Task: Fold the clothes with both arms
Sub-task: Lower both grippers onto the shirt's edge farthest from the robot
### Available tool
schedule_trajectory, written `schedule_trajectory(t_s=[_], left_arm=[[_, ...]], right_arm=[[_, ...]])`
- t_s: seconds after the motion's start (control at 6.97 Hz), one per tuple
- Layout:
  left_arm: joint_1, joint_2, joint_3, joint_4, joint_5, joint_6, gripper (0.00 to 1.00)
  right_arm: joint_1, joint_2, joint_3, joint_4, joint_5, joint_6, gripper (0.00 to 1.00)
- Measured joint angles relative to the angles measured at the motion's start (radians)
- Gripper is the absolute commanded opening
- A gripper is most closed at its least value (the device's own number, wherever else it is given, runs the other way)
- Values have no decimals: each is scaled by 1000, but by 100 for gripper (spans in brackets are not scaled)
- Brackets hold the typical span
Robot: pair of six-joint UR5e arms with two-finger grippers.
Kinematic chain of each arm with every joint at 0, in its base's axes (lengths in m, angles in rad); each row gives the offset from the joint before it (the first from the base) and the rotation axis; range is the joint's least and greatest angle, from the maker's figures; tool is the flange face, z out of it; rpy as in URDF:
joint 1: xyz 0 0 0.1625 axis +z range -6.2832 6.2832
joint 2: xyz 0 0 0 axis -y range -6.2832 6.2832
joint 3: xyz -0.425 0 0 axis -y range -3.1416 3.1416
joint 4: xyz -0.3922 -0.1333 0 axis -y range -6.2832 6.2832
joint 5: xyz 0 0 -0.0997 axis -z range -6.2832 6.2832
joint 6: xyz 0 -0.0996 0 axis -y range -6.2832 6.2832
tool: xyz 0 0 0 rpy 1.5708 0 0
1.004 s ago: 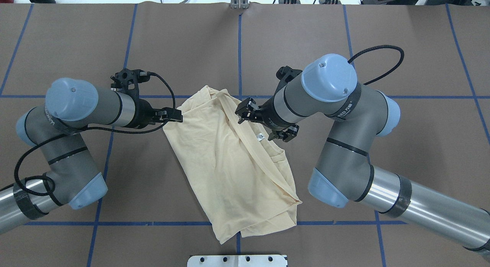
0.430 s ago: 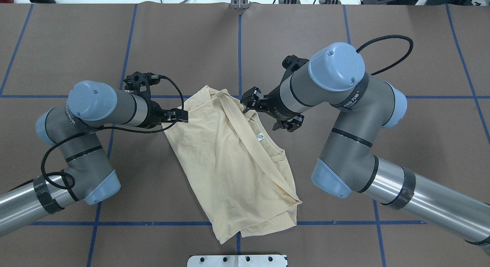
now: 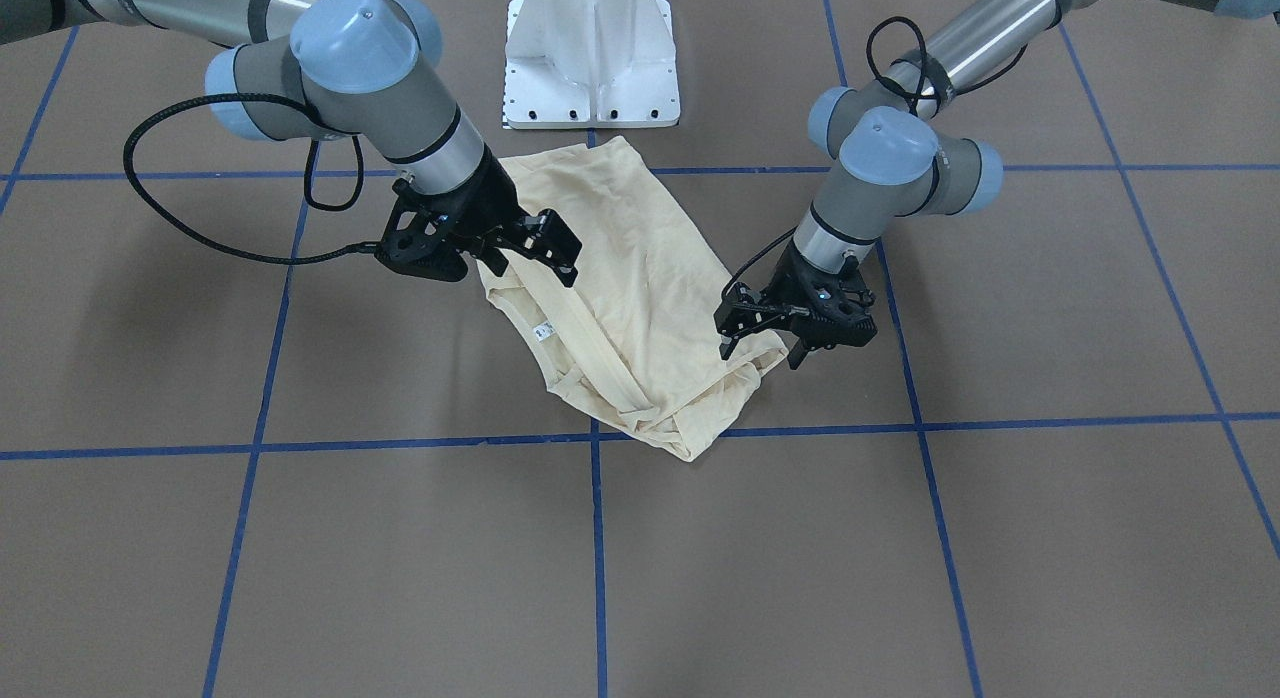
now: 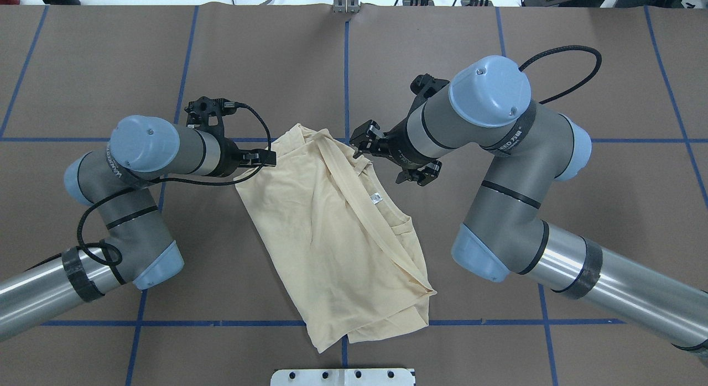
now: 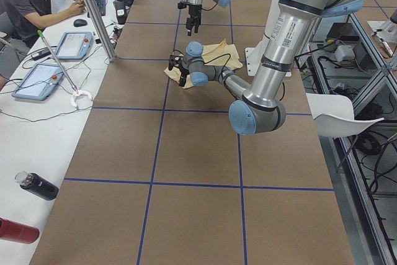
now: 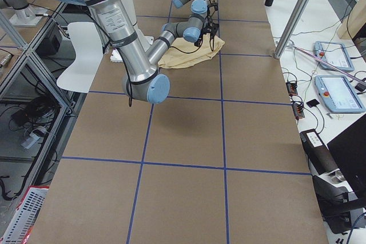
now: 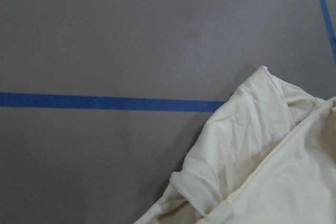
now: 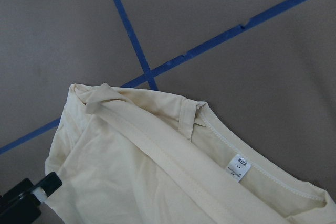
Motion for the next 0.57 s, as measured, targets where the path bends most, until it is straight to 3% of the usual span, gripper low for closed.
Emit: schedule_trajectory(t_s=[0.57], left_arm=[[1, -13, 22, -62, 8, 238, 93]], right_arm=[[12, -1, -1, -4, 0, -17, 100]])
